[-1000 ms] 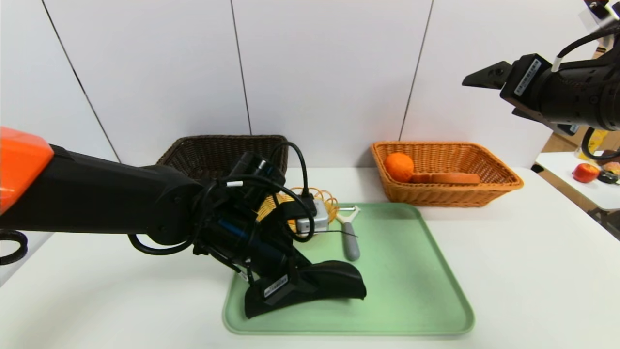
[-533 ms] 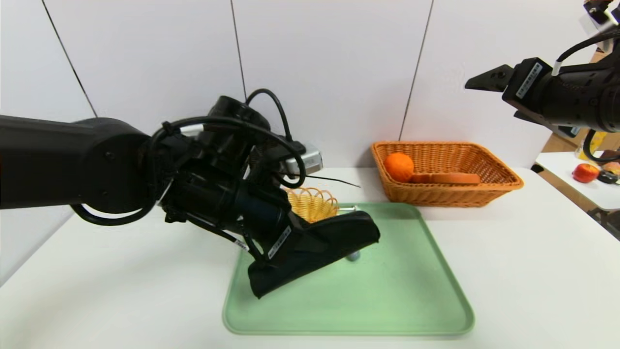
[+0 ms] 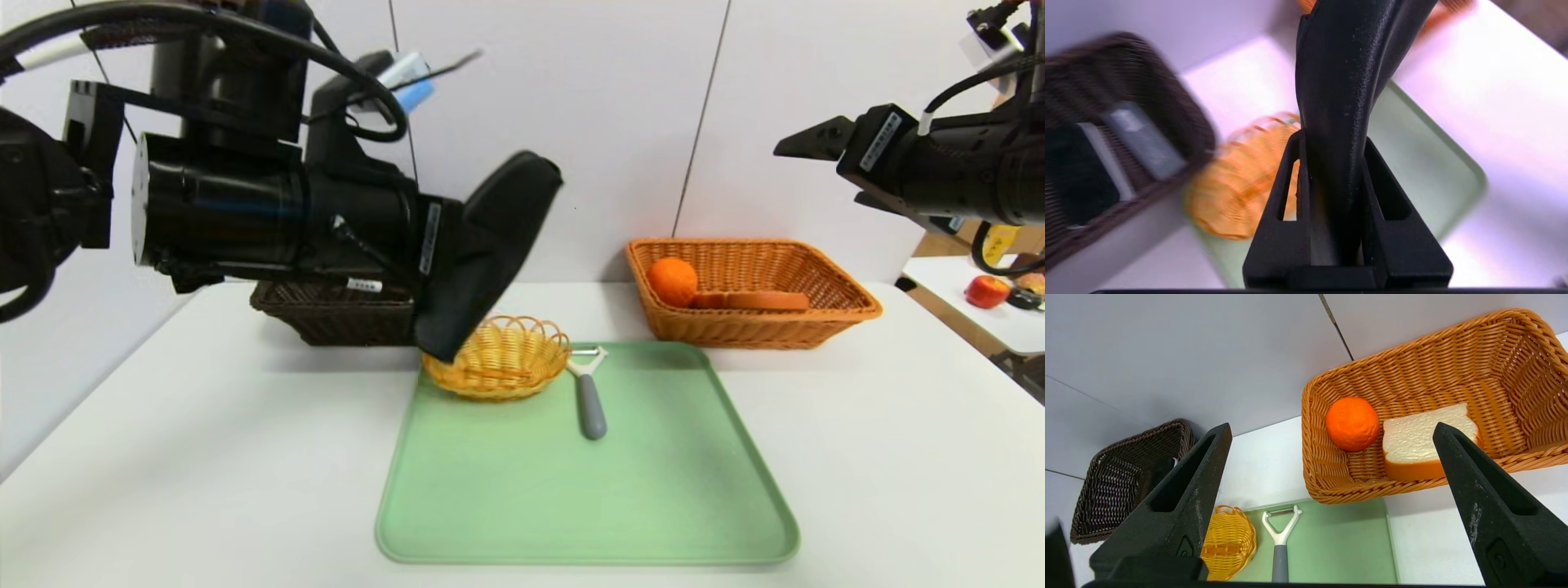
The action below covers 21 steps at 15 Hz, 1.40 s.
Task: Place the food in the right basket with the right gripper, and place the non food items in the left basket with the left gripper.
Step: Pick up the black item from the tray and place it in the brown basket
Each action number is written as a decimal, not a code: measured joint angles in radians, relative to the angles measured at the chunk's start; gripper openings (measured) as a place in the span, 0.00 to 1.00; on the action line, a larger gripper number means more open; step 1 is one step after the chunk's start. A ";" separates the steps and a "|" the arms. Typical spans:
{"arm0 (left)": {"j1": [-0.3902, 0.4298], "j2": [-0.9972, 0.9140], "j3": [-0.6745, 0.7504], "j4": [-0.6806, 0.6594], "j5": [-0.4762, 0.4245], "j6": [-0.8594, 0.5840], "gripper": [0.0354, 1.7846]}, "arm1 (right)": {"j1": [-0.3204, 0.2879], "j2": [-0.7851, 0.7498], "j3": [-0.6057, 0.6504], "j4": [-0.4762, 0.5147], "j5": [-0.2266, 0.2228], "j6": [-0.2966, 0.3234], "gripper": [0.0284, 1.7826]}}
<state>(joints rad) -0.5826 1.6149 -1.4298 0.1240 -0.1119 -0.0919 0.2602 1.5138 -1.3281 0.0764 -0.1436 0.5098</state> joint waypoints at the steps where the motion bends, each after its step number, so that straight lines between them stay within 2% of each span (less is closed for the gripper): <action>1: 0.037 0.008 -0.005 -0.025 0.056 -0.013 0.18 | 0.000 0.004 -0.001 -0.001 0.000 0.013 0.95; 2: 0.071 0.023 -0.007 -0.033 0.079 -0.018 0.18 | 0.000 0.006 -0.001 -0.008 -0.001 0.023 0.95; 6: 0.211 0.131 -0.013 -0.129 0.084 -0.020 0.17 | -0.010 0.011 0.002 -0.044 0.000 0.030 0.95; 10: 0.281 0.228 -0.039 -0.248 0.090 -0.021 0.16 | -0.023 0.011 0.030 -0.045 0.001 0.038 0.95; 12: 0.316 0.264 -0.073 -0.250 0.092 -0.021 0.16 | -0.024 0.011 0.039 -0.046 0.002 0.053 0.95; 21: 0.469 0.375 -0.150 -0.252 0.086 -0.020 0.16 | -0.024 0.021 0.041 -0.054 0.007 0.053 0.95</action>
<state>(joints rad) -0.1138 1.9896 -1.5802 -0.1283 -0.0264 -0.1115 0.2357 1.5345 -1.2868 0.0226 -0.1370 0.5623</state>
